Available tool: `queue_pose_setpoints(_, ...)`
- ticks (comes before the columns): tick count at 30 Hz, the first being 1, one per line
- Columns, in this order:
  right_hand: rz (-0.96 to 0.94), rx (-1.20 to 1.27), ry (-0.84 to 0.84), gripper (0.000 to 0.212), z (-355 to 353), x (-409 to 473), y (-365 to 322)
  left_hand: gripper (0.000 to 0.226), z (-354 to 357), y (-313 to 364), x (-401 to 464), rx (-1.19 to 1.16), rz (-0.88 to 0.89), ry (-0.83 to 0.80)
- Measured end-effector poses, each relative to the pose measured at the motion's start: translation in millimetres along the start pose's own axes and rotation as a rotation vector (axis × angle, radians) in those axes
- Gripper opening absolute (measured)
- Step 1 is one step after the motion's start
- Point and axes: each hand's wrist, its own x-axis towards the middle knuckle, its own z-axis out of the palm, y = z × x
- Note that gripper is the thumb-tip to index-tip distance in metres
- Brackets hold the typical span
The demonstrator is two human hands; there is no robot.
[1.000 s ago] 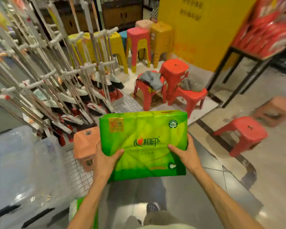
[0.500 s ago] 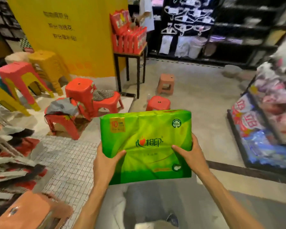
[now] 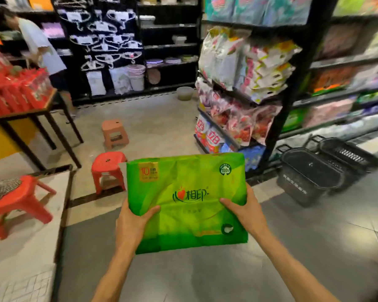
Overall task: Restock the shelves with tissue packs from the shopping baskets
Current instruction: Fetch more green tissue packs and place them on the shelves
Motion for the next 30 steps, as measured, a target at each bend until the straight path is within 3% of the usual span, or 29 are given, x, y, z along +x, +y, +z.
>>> queue_pose_setpoints(4, 0.048, 0.005, 0.091, 0.088, -104.5, 18.4, 27.0, 0.087, 102.7, 44.4, -3.0, -0.056, 0.047, -0.126)
queue_pose_setpoints(8, 0.1, -0.024, 0.219, 0.094, -196.0, 28.2, 51.5, 0.108, 198.9, 81.7, -0.8, -0.047, 0.071, -0.235)
queue_pose_setpoints(13, 0.184, -0.01, 0.357, 0.096, -288.4, 44.9, 87.6, 0.091, 310.8, 138.6, -1.4, 0.028, 0.16, -0.379)
queue_pose_setpoints(22, 0.29, -0.096, 0.604, 0.09, -426.5, 124.4, 139.1, 0.087, 519.1, 233.4, 35.5, 0.062, 0.25, -0.611)
queue_pose_setpoints(25, 0.317, -0.061, 0.659, 0.093, -472.6, 164.1, 145.5, 0.095, 589.2, 269.6, 57.4, 0.04, 0.278, -0.654)
queue_pose_setpoints(28, 0.324, -0.035, 0.705, 0.083, -513.4, 205.5, 145.4, 0.085, 653.6, 307.1, 78.4, 0.047, 0.314, -0.711)
queue_pose_setpoints(30, 0.341, -0.007, 0.732, 0.089, -538.3, 231.8, 146.9, 0.086, 692.7, 331.2, 90.5, 0.039, 0.336, -0.732)
